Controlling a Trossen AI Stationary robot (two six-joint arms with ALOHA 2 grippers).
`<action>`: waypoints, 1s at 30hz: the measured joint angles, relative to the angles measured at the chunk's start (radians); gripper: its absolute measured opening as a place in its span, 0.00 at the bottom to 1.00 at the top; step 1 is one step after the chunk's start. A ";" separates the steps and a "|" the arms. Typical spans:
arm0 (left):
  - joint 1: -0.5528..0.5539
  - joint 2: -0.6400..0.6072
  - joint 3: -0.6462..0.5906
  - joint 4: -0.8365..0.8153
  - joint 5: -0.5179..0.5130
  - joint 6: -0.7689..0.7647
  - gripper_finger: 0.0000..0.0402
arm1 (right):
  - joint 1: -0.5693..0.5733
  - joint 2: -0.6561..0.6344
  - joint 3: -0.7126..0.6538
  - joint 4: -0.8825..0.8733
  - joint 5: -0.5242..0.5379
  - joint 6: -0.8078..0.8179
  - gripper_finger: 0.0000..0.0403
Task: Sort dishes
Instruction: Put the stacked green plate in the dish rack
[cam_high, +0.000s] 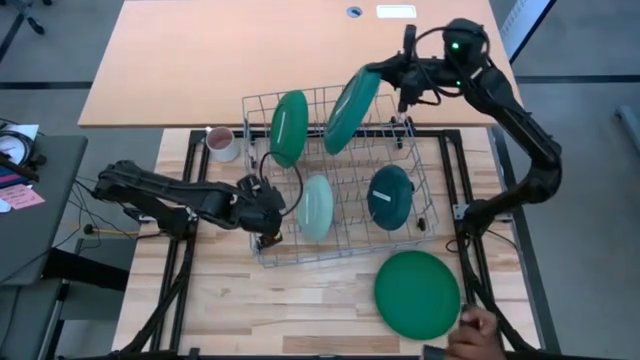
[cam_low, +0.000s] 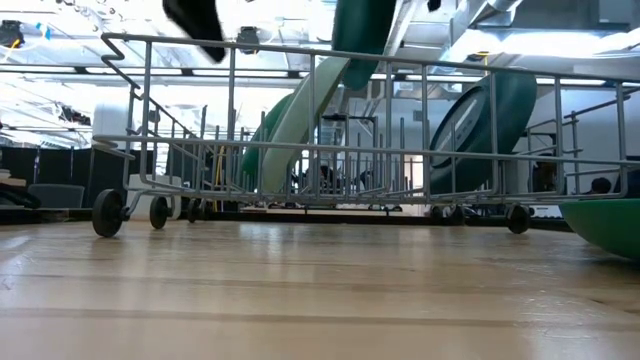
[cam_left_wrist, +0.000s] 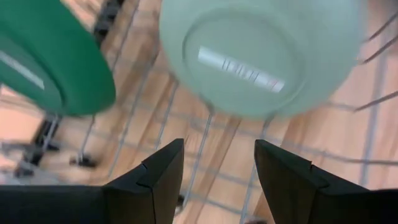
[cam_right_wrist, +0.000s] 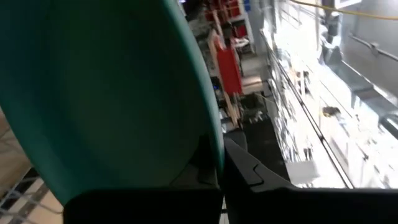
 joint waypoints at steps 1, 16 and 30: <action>0.000 0.000 -0.020 -0.012 0.000 -0.023 0.47 | -0.010 0.010 0.000 -0.001 -0.018 -0.014 0.00; -0.002 0.000 -0.095 -0.273 -0.054 -0.331 0.47 | -0.123 0.160 0.000 0.073 -0.281 -0.075 0.00; -0.003 -0.023 -0.274 -0.259 -0.126 -0.310 0.47 | -0.112 0.224 0.001 0.112 -0.289 -0.139 0.00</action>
